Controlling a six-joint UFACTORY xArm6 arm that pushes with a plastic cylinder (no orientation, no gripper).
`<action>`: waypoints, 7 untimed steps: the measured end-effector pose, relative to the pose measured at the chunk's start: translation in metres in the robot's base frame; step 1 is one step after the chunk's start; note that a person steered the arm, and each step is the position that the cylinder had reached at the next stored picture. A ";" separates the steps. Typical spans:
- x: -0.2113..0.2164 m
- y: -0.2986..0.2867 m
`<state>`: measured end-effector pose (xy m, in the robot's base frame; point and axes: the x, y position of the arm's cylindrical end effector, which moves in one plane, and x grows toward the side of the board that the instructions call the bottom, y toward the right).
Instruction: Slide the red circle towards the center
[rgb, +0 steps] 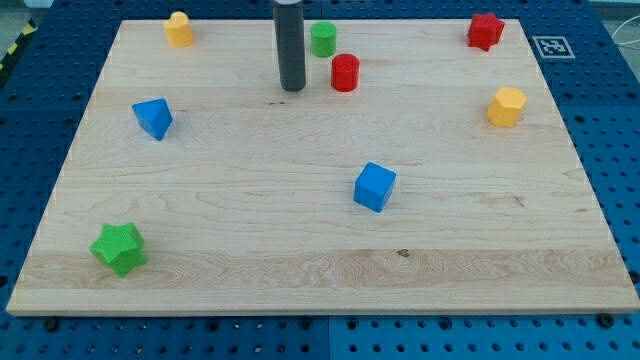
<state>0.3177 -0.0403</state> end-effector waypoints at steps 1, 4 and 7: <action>-0.017 0.002; -0.021 0.041; -0.003 0.115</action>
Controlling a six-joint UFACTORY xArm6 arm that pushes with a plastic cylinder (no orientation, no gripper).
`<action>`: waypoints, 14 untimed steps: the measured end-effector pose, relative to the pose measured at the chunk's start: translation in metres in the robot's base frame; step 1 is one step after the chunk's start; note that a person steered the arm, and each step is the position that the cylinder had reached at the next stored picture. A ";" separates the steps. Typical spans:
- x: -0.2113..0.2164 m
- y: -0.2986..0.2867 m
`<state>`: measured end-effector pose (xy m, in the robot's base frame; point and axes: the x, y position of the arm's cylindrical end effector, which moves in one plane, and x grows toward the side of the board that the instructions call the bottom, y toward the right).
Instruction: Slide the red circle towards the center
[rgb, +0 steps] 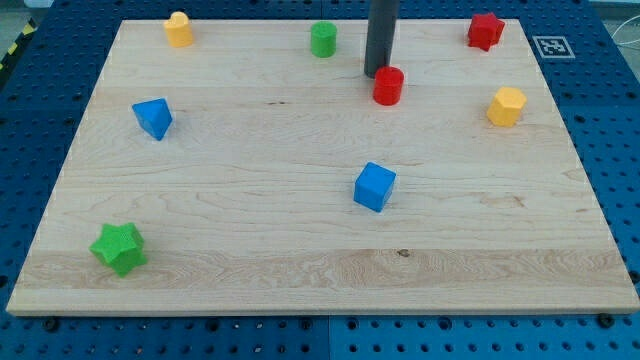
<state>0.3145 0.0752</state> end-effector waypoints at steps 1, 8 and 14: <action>0.026 0.000; 0.045 0.016; 0.079 0.042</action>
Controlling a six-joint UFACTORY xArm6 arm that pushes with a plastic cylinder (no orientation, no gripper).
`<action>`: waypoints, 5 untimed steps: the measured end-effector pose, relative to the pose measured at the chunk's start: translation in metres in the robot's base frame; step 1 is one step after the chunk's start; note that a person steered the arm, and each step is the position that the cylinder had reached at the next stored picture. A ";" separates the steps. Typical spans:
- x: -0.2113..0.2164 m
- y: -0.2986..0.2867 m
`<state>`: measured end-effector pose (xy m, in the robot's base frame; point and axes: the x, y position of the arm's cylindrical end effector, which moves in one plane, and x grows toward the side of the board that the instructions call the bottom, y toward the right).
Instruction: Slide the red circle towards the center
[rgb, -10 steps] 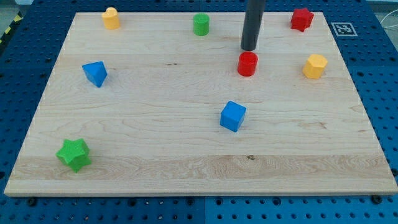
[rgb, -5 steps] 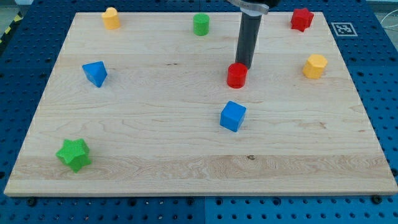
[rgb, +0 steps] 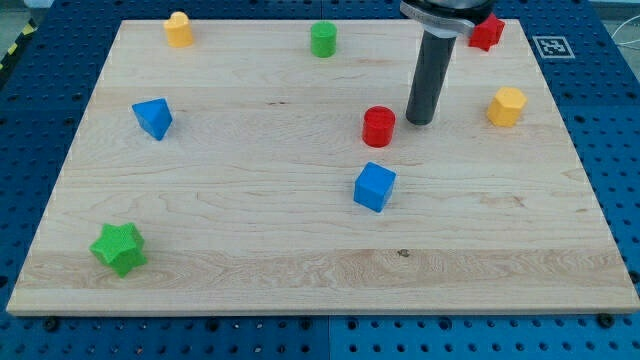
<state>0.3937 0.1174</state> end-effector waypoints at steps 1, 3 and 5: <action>0.001 -0.016; 0.019 -0.051; 0.041 -0.069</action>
